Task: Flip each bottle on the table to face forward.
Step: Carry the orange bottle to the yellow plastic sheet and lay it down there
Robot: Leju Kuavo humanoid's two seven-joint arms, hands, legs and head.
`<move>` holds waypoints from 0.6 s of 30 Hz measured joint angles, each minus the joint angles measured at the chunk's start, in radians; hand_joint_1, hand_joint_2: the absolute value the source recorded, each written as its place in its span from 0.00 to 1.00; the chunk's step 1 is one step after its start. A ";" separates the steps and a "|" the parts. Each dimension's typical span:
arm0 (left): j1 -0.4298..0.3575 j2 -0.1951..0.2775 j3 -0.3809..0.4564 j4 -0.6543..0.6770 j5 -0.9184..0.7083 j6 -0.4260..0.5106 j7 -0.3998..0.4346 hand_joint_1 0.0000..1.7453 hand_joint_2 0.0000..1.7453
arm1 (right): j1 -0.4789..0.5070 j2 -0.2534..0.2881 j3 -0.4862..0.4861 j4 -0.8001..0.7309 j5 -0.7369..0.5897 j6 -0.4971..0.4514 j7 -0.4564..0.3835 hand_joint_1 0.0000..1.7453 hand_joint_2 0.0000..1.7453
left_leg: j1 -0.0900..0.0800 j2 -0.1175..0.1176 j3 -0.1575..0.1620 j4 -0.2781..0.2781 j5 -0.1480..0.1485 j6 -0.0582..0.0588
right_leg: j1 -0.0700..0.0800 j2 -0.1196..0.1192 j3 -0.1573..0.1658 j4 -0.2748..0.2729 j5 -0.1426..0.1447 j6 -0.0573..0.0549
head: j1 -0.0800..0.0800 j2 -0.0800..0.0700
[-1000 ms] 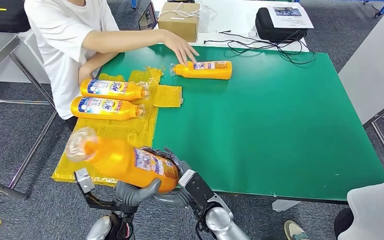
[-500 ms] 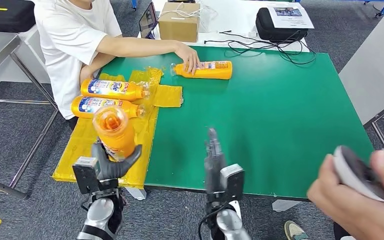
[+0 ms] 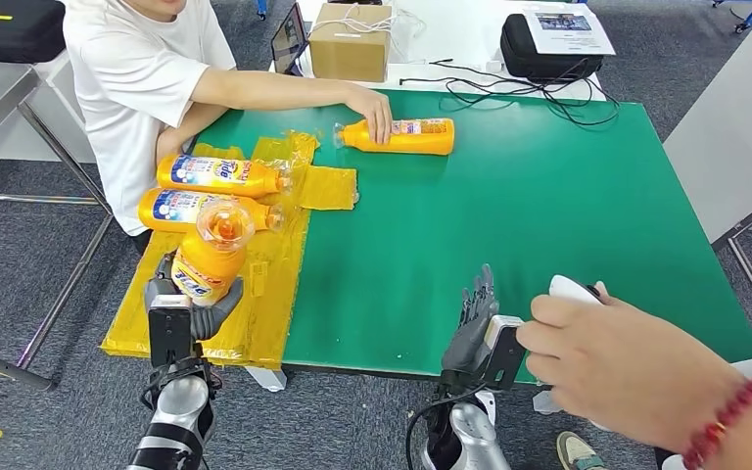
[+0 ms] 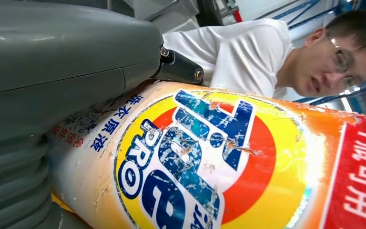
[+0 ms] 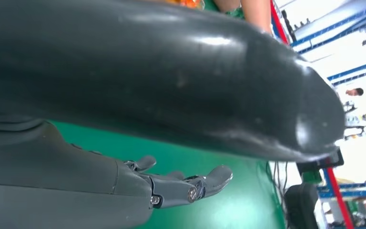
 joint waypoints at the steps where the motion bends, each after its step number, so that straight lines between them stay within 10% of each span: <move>1: -0.006 0.001 0.004 0.009 -0.004 -0.002 0.016 1.00 1.00 | 0.000 0.001 -0.003 0.002 -0.004 -0.003 0.000 0.00 0.00 | 0.000 0.000 0.000 0.000 0.000 0.000 | 0.000 0.000 0.000 0.000 0.000 0.000 | 0.000 0.000; 10: -0.179 0.075 0.019 0.332 -0.671 0.089 0.291 1.00 1.00 | -0.006 0.023 -0.017 0.009 0.020 0.016 0.012 0.00 0.00 | 0.000 0.001 0.000 0.000 0.002 -0.001 | 0.000 0.000 0.000 0.001 0.001 -0.001 | 0.000 0.000; 18: -0.253 0.112 0.018 0.500 -0.718 0.095 0.318 1.00 1.00 | -0.013 0.034 -0.018 0.009 0.025 0.020 0.018 0.00 0.00 | 0.000 0.002 -0.001 0.000 0.002 -0.001 | 0.000 0.000 -0.001 0.001 0.002 -0.002 | 0.000 0.000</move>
